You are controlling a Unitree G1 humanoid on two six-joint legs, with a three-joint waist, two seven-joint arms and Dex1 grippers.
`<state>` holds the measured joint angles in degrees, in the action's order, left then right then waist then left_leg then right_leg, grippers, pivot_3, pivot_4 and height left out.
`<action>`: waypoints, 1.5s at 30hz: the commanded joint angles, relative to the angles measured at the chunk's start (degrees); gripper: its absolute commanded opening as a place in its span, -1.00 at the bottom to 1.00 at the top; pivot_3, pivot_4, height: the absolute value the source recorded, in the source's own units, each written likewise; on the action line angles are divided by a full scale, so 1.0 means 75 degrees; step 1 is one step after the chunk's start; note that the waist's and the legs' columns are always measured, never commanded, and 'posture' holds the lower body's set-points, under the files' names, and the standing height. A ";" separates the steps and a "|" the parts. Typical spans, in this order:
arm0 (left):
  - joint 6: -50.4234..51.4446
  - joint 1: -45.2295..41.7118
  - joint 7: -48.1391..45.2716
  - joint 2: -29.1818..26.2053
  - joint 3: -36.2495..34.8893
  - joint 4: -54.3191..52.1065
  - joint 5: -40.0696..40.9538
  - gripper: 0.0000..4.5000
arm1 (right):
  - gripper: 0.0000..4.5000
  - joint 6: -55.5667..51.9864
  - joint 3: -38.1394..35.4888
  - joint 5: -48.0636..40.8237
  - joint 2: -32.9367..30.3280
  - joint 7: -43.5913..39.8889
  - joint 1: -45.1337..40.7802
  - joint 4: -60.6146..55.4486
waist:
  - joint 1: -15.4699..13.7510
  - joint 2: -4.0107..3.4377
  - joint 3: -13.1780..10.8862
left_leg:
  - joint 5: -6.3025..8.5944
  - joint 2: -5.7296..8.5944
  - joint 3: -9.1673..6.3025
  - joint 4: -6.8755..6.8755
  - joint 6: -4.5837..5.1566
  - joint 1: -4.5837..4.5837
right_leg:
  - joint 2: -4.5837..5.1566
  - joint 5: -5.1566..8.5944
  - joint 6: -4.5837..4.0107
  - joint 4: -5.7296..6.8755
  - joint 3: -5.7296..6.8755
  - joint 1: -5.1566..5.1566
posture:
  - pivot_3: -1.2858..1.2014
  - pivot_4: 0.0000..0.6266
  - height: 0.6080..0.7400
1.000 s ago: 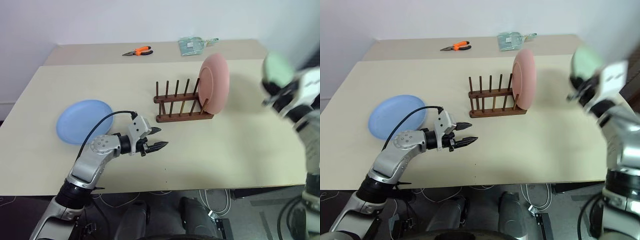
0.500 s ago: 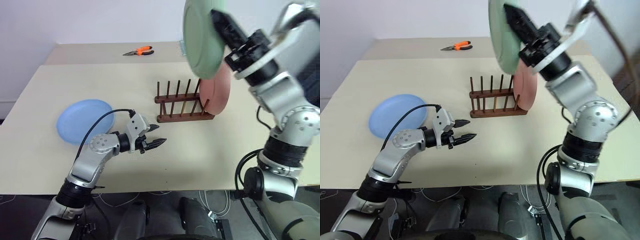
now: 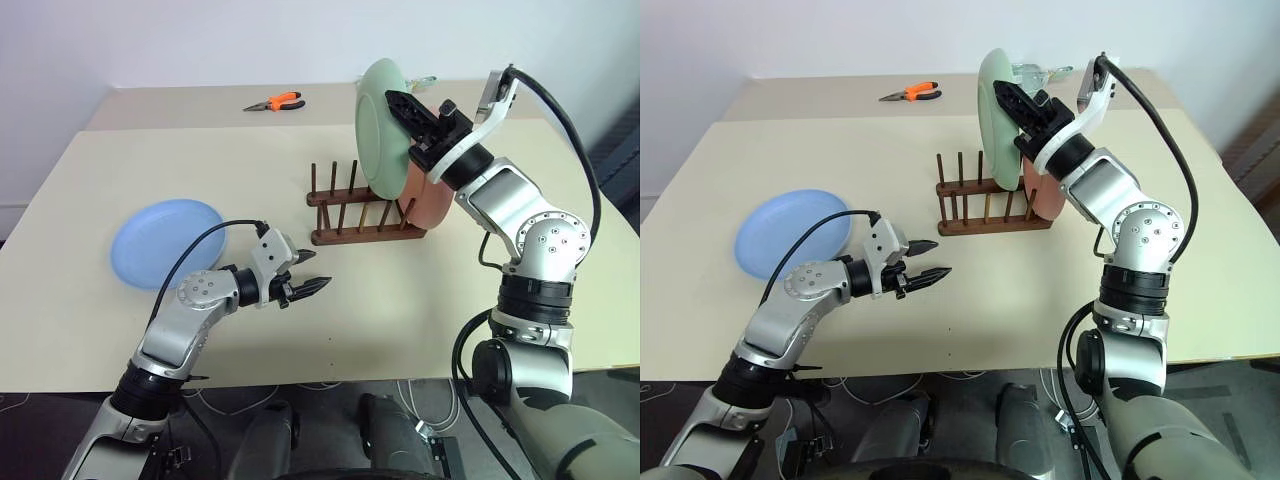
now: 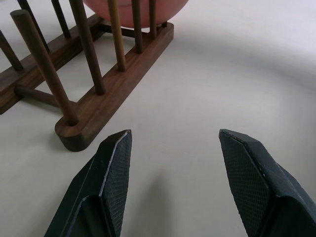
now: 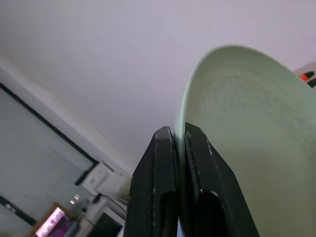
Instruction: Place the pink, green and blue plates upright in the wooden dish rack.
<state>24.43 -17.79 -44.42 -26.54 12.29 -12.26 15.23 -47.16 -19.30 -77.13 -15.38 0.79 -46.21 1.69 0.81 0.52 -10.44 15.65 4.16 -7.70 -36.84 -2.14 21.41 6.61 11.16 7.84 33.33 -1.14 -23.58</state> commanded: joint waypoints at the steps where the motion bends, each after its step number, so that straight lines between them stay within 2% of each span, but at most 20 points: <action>1: -0.0056 -0.0057 -0.0006 -0.0045 -0.0165 -0.0260 0.0034 0.28 | -0.85 -0.0040 -0.0135 -0.0162 0.0091 0.0206 -0.0301 0.0115 | 0.0002 0.0000 0.0000 | 0.0000 0.0000 0.0001 0.0000 0.0000 0.0000 | 0.0000 0.0000 0.0000 0.0000 -0.0001 0.0000 | 0.03 -0.52 1.00; 3: -0.0056 -0.0060 -0.0009 -0.0052 -0.0165 -0.0256 0.0037 0.28 | -0.57 0.0036 -0.0098 0.0048 0.0109 0.0284 -0.0337 0.0143 | 0.0006 -0.0001 0.0000 | 0.0000 0.0000 0.0000 0.0000 0.0000 0.0000 | 0.0000 0.0000 0.0000 0.0000 -0.0001 0.0000 | 0.03 -0.52 1.00; 9: -0.0011 -0.0054 0.0017 -0.0046 -0.0168 -0.0252 0.0045 0.28 | 0.80 0.0194 0.0105 0.0745 0.0027 0.0288 -0.0442 -0.0136 | 0.0013 -0.0002 -0.0001 | 0.0000 0.0000 0.0001 0.0000 0.0000 0.0001 | 0.0000 0.0000 0.0001 0.0000 0.0000 -0.0002 | 0.03 -0.52 1.00; 10: -0.0010 -0.0050 0.0022 -0.0046 -0.0167 -0.0252 0.0040 0.28 | 0.96 0.0187 0.0185 0.0895 -0.0015 0.0221 -0.0440 -0.0232 | 0.0016 -0.0002 -0.0001 | 0.0000 0.0000 0.0001 0.0000 0.0000 0.0000 | 0.0000 0.0000 0.0001 0.0000 0.0000 -0.0002 | 0.03 -0.52 1.00; 13: -0.0057 -0.0044 0.0128 -0.0024 -0.0224 -0.0228 -0.0006 0.28 | 0.96 0.0309 0.0634 0.1700 -0.0396 -0.0302 -0.0422 -0.0722 | 0.0014 -0.0004 -0.0002 | 0.0000 0.0000 0.0001 0.0002 0.0000 0.0001 | -0.0001 0.0000 0.0002 0.0000 0.0000 -0.0004 | 0.03 -0.52 1.00; 17: 0.0167 -0.0038 0.0416 -0.0020 -0.0843 -0.0139 0.0325 0.28 | 0.96 0.1001 0.1425 0.3262 -0.1471 -0.1788 -0.0408 -0.1537 | 0.0002 -0.0004 -0.0004 | 0.0000 0.0002 0.0002 0.0000 0.0000 0.0006 | 0.0000 0.0001 0.0004 -0.0002 0.0002 -0.0005 | 0.03 -0.52 1.00; 20: 0.0158 -0.0237 0.1335 0.0123 -0.1997 0.0358 0.0442 0.67 | 1.00 0.1731 0.1967 0.4565 -0.2418 -0.2885 -0.0328 -0.1797 | 0.0005 -0.0002 -0.0003 | 0.0000 0.0000 0.0004 0.0000 0.0000 0.0002 | 0.0000 0.0008 0.0016 -0.0001 0.0003 -0.0004 | 0.03 -0.52 1.00; 21: 0.0143 -0.0309 0.1712 0.0164 -0.2426 0.0529 0.0462 0.89 | 1.00 0.1966 0.2084 0.4932 -0.2653 -0.3129 -0.0308 -0.1834 | 0.0005 -0.0001 -0.0003 | 0.0000 -0.0001 0.0003 0.0000 0.0000 0.0002 | 0.0000 0.0013 0.0024 -0.0001 0.0004 -0.0004 | 0.03 -0.52 1.00; 22: 0.0074 -0.0410 0.2197 0.0166 -0.2800 0.0738 0.0329 0.98 | 1.00 0.2238 0.2258 0.5371 -0.2896 -0.3370 -0.0297 -0.1863 | 0.0016 -0.0001 -0.0003 | 0.0000 -0.0002 0.0003 0.0000 0.0000 0.0001 | -0.0001 0.0018 0.0034 -0.0001 0.0007 -0.0004 | 0.03 -0.52 1.00; 25: 0.0422 -0.0819 0.4196 0.0106 -0.4058 0.1569 -0.0172 0.98 | 1.00 0.3353 0.3139 0.6800 -0.3553 -0.4395 -0.0041 -0.2249 | 0.0036 0.0001 -0.0003 | 0.0000 -0.0005 0.0003 0.0002 0.0000 -0.0002 | -0.0003 0.0018 0.0038 0.0000 0.0007 -0.0006 | 0.03 -0.52 1.00; 30: 0.1281 -0.1074 0.6195 0.0198 -0.5635 0.1944 -0.0204 0.98 | 1.00 0.4143 0.4455 0.7924 -0.3548 -0.5539 0.0513 -0.3058 | 0.0022 0.0021 0.0001 | 0.0001 -0.0003 0.0003 0.0008 -0.0003 -0.0003 | 0.0001 0.0022 0.0046 -0.0003 0.0005 -0.0006 | 0.03 -0.52 1.00; 34: 0.2402 -0.0831 0.6628 0.0455 -0.6393 0.1517 0.0338 0.98 | 1.00 0.4599 0.5668 0.9082 -0.2893 -0.5680 0.0885 -0.3005 | -0.0022 0.0075 0.0003 | -0.0003 0.0000 -0.0003 0.0005 -0.0011 -0.0002 | 0.0007 0.0021 0.0044 0.0000 0.0008 -0.0004 | 0.03 -0.52 1.00; 38: 0.3469 -0.0653 0.6930 0.0976 -0.7050 0.0956 0.1071 0.98 | 1.00 0.4874 0.5914 0.9553 -0.2430 -0.5753 0.1208 -0.2800 | -0.0069 0.0095 0.0005 | -0.0006 0.0010 -0.0019 -0.0006 -0.0018 0.0004 | 0.0012 0.0004 0.0017 0.0001 0.0010 0.0003 | 0.03 -0.52 1.00; 41: 0.4377 -0.0671 0.7130 0.1612 -0.7690 0.0512 0.2044 0.64 | 1.00 0.5087 0.5953 0.9885 -0.2282 -0.5762 0.1434 -0.2651 | -0.0064 0.0112 0.0011 | -0.0005 0.0010 -0.0026 -0.0005 -0.0019 0.0002 | 0.0012 0.0004 0.0017 0.0000 0.0017 0.0007 | 0.03 -0.52 1.00; 45: 0.4719 -0.0733 0.7502 0.1975 -0.8083 0.0329 0.2484 -0.23 | 1.00 0.5140 0.5778 1.0137 -0.2137 -0.5771 0.1453 -0.2487 | -0.0020 0.0109 0.0011 | -0.0008 0.0008 -0.0025 -0.0001 -0.0024 -0.0004 | 0.0008 0.0005 0.0016 0.0014 0.0018 0.0003 | 0.03 -0.52 1.00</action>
<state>58.67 -22.80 10.87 -12.03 -47.14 -7.98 31.74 -9.59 25.93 -1.63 -32.18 -42.44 -34.67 -16.27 0.66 1.34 -10.36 15.59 4.22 -7.89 -36.85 -2.33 21.37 6.66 11.19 7.96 33.45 -1.00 -23.56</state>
